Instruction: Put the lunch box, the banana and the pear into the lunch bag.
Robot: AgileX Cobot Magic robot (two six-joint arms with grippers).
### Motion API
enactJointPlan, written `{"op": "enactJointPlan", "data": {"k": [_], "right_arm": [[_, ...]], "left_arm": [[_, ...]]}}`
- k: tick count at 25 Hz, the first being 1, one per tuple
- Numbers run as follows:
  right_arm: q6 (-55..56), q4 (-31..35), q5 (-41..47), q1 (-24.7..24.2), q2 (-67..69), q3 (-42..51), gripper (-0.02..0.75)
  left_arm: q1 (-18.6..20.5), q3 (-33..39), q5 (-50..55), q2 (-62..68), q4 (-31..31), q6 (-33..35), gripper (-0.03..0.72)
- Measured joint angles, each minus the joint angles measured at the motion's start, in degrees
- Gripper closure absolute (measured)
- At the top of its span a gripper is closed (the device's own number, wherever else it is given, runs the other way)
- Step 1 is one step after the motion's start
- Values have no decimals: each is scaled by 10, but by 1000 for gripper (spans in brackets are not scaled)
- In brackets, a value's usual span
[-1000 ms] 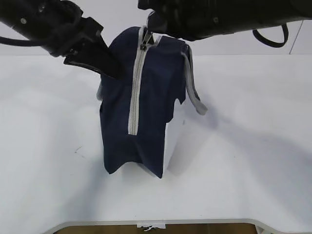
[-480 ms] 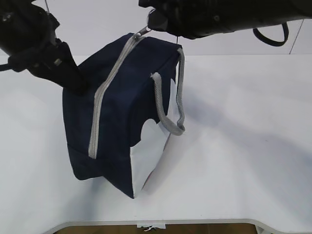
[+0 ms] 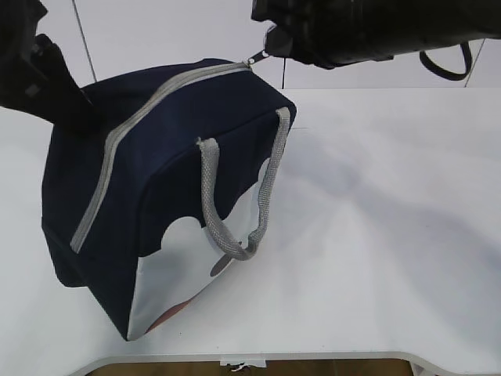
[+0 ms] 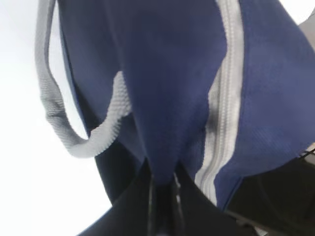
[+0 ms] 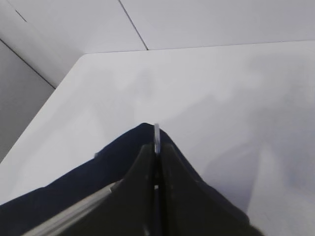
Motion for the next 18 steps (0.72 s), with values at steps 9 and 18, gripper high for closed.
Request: {"op": "enactJointPlan", "data": {"k": [9, 18], "right_arm": [[0, -1, -15, -15, 52, -1, 737], [0, 0, -17, -16, 60, -5, 737]], "left_arm": [[0, 0, 8, -20, 30, 0, 694], [0, 0, 16, -16, 20, 0, 694]]}}
